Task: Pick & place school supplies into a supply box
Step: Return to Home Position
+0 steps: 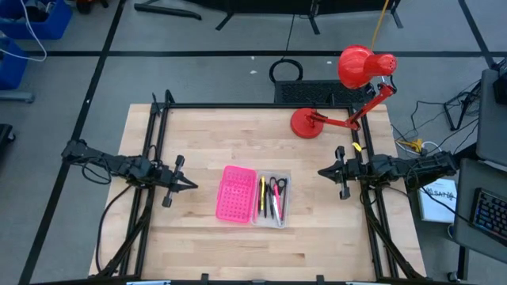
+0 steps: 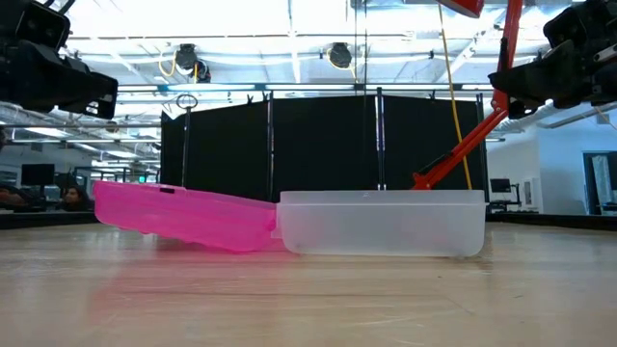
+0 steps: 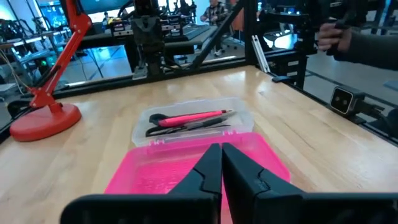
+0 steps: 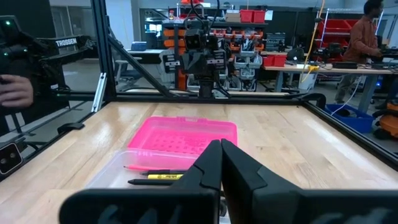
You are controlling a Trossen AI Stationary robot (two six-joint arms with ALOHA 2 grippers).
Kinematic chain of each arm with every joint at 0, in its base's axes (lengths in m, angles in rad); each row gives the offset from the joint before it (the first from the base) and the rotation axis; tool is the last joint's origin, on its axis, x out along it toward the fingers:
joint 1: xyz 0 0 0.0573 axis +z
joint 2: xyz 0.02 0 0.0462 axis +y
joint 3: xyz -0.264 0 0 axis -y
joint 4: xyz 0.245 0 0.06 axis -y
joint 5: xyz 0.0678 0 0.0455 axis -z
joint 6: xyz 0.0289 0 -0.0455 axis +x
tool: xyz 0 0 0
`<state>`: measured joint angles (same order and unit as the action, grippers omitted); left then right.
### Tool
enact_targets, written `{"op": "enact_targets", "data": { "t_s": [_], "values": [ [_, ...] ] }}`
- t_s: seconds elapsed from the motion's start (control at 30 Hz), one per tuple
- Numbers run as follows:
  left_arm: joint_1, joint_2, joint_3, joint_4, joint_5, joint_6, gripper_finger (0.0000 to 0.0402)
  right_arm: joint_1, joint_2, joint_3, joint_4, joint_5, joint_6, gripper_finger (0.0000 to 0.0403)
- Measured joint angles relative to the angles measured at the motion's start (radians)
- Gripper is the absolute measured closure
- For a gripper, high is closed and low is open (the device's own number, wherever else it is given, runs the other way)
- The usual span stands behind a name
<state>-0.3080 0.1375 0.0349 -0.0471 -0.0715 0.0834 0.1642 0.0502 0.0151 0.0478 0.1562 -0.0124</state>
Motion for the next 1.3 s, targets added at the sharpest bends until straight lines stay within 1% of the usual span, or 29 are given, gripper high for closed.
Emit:
{"op": "enact_targets", "data": {
  "t_s": [0.2,1.3],
  "values": [
    [0.000,0.000,0.000,0.000,0.000,-0.018,0.0377,0.000,0.000,0.000,0.005,0.000,0.000,0.0403],
    [0.000,0.000,0.000,0.000,-0.001,-0.010,0.0376,0.000,0.000,0.000,0.008,0.000,0.000,0.0403]
  ]
}}
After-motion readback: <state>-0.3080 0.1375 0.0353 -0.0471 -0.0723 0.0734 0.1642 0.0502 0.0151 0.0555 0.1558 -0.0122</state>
